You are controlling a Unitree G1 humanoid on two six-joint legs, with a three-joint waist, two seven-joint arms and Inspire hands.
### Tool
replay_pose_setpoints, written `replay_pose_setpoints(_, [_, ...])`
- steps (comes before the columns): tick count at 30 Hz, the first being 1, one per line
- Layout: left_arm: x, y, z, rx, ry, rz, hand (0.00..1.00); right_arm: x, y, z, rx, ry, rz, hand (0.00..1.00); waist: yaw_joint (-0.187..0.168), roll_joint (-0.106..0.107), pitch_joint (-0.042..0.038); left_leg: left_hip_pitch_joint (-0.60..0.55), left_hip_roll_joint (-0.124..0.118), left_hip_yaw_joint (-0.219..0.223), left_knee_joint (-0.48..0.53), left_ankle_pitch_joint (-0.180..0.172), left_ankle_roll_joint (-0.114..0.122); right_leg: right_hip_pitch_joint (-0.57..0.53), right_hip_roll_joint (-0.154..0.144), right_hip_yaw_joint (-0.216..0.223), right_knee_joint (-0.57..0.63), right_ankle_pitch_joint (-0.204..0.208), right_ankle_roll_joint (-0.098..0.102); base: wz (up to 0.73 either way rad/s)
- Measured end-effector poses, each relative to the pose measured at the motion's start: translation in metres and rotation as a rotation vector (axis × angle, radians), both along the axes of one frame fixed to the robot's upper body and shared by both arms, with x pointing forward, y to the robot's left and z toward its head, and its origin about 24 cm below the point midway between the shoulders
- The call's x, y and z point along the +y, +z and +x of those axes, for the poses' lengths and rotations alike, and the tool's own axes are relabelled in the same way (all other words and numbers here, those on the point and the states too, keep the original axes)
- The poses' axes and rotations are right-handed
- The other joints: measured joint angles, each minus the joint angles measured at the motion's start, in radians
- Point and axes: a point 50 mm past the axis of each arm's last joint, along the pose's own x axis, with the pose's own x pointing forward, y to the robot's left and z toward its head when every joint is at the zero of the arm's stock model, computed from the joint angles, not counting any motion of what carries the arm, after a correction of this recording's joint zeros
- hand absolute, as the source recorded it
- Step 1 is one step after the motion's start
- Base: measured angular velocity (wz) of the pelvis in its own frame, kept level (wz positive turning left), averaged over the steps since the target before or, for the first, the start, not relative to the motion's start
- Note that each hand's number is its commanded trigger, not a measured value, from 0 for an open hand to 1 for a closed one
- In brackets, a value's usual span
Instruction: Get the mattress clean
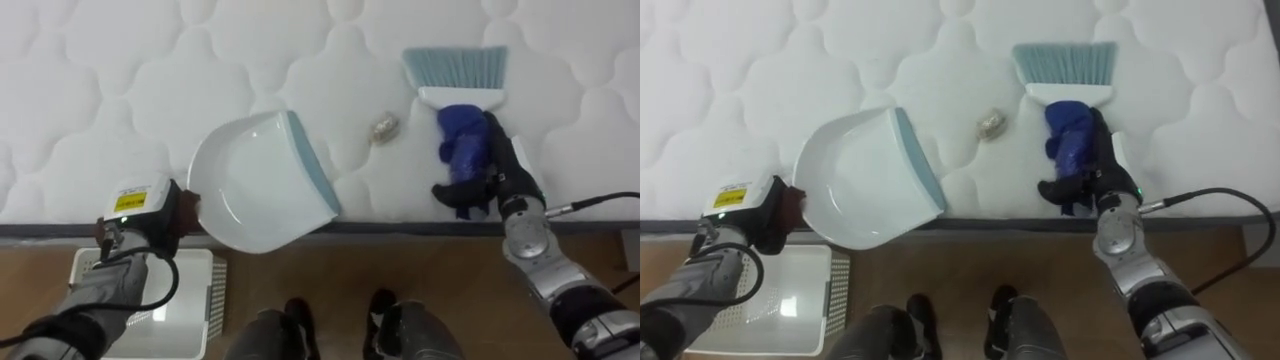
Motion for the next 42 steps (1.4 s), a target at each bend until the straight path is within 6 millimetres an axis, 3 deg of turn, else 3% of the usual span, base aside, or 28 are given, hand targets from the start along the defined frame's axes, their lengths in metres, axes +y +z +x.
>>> replay_pose_setpoints(17, [-0.003,-0.003,-0.001,0.022,0.01,0.002,1.0,-0.033,-0.002,-0.009,0.063,-0.129,-0.014,1.0,-0.001,0.003,-0.0034,0.018,0.002,-0.02,0.004,-0.001,-0.003,0.033,0.005,-0.016,-0.006,-0.002,0.001,0.03])
replay_pose_setpoints(28, [-0.002,-0.004,-0.002,0.027,0.016,0.003,1.0,-0.031,-0.014,-0.017,0.113,-0.184,0.136,1.0,-0.002,0.004,-0.0054,0.024,0.007,-0.015,-0.003,0.0,-0.005,0.038,0.016,-0.005,-0.021,0.0,0.002,-0.01])
replay_pose_setpoints(42, [-0.002,-0.003,-0.002,0.001,0.017,0.01,1.0,-0.032,-0.016,-0.02,0.114,-0.195,0.121,1.0,-0.005,0.002,-0.0067,0.028,0.003,-0.01,-0.017,0.001,-0.004,0.038,0.02,0.005,-0.035,0.007,0.008,-0.01])
